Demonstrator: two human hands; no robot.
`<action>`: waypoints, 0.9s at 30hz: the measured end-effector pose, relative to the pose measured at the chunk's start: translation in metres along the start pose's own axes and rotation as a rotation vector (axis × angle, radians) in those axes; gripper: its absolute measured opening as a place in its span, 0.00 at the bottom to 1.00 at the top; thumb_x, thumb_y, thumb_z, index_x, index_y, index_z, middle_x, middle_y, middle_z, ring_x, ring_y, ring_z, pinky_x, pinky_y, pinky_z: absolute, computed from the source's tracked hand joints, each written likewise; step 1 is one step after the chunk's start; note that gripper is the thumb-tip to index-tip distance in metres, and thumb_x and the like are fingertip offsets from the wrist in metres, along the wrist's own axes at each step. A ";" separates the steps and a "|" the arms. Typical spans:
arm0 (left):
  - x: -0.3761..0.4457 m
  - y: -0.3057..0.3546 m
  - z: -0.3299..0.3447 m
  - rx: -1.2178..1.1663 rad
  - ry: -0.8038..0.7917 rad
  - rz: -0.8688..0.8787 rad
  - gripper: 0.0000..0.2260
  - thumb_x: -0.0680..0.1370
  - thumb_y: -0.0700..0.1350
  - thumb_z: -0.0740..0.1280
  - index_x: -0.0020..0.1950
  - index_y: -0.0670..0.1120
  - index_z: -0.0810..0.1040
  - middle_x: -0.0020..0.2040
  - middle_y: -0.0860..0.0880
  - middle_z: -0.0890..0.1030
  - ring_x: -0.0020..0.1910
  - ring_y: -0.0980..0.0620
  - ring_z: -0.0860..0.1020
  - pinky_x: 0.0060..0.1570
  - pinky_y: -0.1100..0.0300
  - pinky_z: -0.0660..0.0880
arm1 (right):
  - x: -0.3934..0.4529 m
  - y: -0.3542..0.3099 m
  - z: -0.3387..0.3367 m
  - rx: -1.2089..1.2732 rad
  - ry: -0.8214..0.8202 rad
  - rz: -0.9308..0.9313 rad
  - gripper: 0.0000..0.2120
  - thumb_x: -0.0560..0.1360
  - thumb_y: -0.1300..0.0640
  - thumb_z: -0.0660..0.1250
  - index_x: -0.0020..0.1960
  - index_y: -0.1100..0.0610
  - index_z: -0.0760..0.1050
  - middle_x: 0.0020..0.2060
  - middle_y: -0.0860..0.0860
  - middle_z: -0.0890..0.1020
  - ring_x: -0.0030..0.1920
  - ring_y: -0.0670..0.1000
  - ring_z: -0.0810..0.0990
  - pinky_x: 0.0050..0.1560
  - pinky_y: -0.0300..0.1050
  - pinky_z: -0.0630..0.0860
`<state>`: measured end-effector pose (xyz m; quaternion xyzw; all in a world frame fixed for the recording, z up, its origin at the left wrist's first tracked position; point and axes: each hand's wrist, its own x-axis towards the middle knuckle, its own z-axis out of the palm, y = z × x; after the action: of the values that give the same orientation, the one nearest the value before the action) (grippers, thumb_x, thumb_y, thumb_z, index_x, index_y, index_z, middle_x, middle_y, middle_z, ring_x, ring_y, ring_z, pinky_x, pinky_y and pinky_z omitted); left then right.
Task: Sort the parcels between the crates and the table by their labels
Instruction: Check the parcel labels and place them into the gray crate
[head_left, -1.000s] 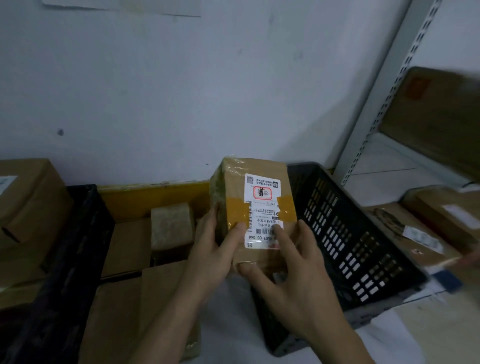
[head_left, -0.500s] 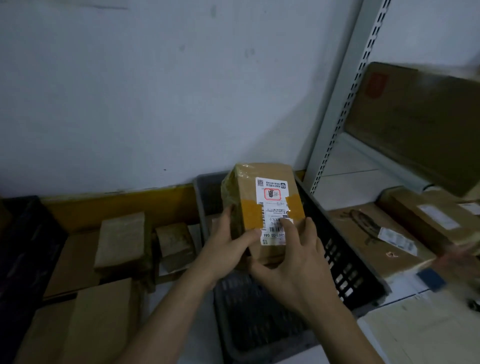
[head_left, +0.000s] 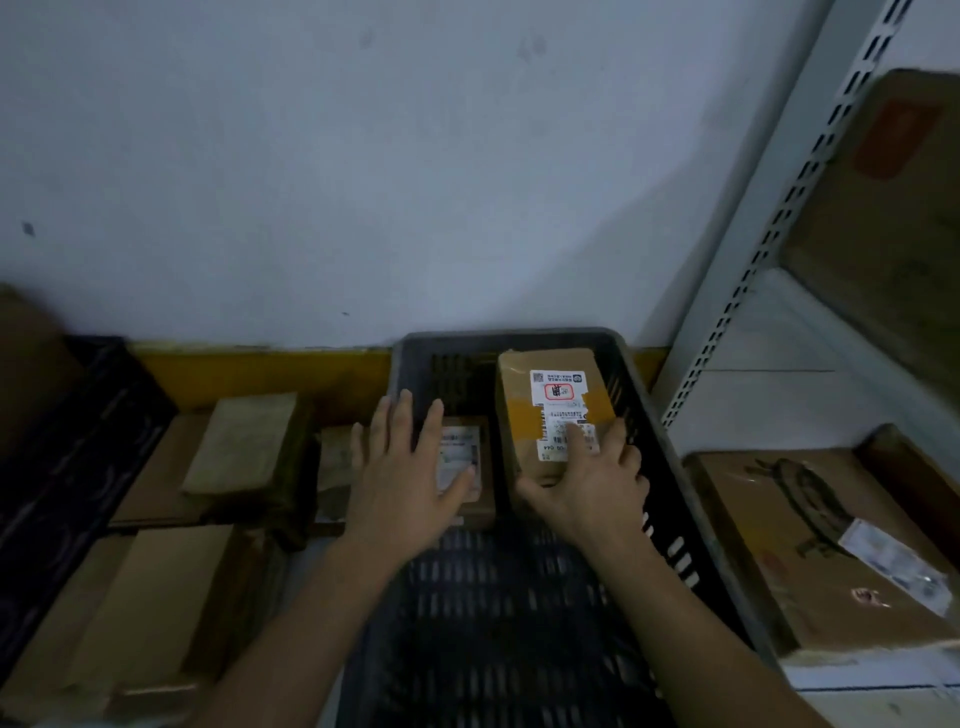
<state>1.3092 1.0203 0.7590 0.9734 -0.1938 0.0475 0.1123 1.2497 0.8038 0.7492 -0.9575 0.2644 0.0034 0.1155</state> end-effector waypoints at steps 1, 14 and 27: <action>0.001 -0.004 0.003 0.021 -0.010 -0.012 0.40 0.82 0.73 0.51 0.87 0.55 0.43 0.88 0.45 0.41 0.86 0.42 0.38 0.83 0.37 0.41 | 0.009 -0.001 0.010 -0.021 -0.029 0.009 0.52 0.66 0.18 0.56 0.83 0.44 0.56 0.82 0.62 0.49 0.78 0.72 0.57 0.75 0.72 0.65; -0.008 -0.017 0.028 0.084 -0.104 -0.032 0.43 0.81 0.72 0.52 0.87 0.52 0.39 0.88 0.43 0.41 0.86 0.40 0.39 0.83 0.35 0.45 | 0.052 -0.010 0.110 -0.137 -0.246 0.065 0.52 0.72 0.19 0.55 0.86 0.47 0.50 0.82 0.60 0.50 0.79 0.74 0.53 0.75 0.75 0.63; -0.009 -0.019 0.034 0.111 -0.082 -0.034 0.42 0.81 0.71 0.53 0.88 0.52 0.45 0.88 0.42 0.49 0.86 0.38 0.46 0.82 0.34 0.50 | 0.053 0.010 0.140 -0.186 -0.260 0.022 0.54 0.71 0.15 0.37 0.87 0.45 0.39 0.86 0.58 0.40 0.83 0.74 0.39 0.79 0.77 0.50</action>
<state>1.3093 1.0326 0.7214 0.9825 -0.1785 0.0164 0.0507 1.2978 0.8002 0.6077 -0.9526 0.2560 0.1532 0.0598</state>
